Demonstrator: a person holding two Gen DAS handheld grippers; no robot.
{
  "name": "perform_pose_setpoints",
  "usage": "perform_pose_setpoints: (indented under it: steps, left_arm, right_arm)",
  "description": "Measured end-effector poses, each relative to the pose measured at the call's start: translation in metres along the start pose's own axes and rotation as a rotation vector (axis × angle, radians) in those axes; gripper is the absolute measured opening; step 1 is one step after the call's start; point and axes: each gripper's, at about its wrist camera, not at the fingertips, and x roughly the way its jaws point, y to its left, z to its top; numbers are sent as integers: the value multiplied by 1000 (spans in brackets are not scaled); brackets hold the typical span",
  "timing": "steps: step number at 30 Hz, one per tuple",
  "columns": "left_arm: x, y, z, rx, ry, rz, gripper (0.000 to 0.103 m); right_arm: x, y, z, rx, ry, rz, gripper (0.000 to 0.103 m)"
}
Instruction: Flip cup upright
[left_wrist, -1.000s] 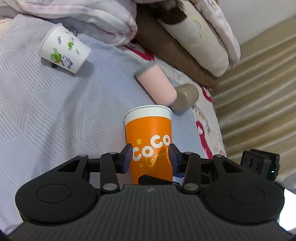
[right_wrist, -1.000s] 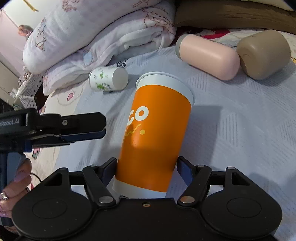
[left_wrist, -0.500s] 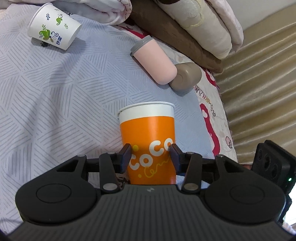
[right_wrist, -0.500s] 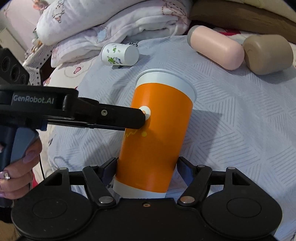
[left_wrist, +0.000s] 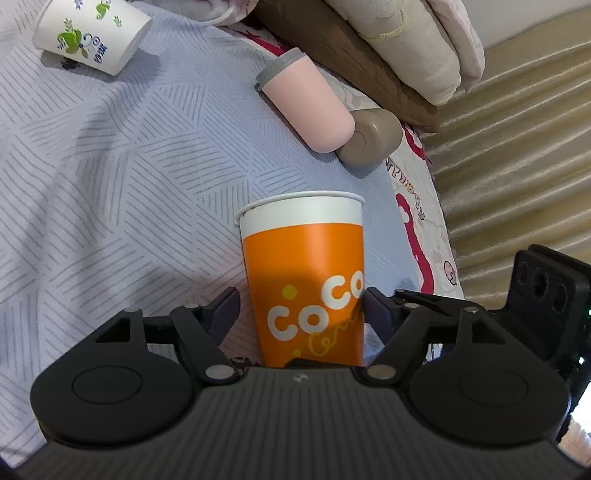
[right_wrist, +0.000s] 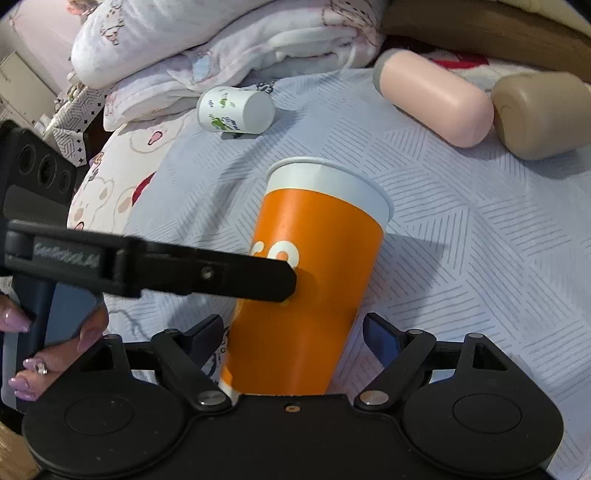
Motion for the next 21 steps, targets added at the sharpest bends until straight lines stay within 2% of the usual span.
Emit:
perform_pose_setpoints:
  steps: [2,4,6,9,13,21]
  left_arm:
    - [3,3,1,-12,10,-16,75]
    - [6,5,2,-24,14,-31,75]
    - [8,7,3,-23,11,-44,75]
    - [4,-4,0,76,-34,-34,67]
    - [-3,-21,-3,181,-67,-1,67]
    - [-12,-23,-1,199,-73,-9,68]
  right_arm:
    - [2,-4,1,26,-2,20,85]
    - [5,-9,1,62,-1,35,77]
    - [6,-12,0,79,-12,45,77]
    - [5,-12,-1,89,-31,37,76]
    - [1,-6,-1,57,-59,18,76]
    - [-7,11,-5,-78,-120,-39,76]
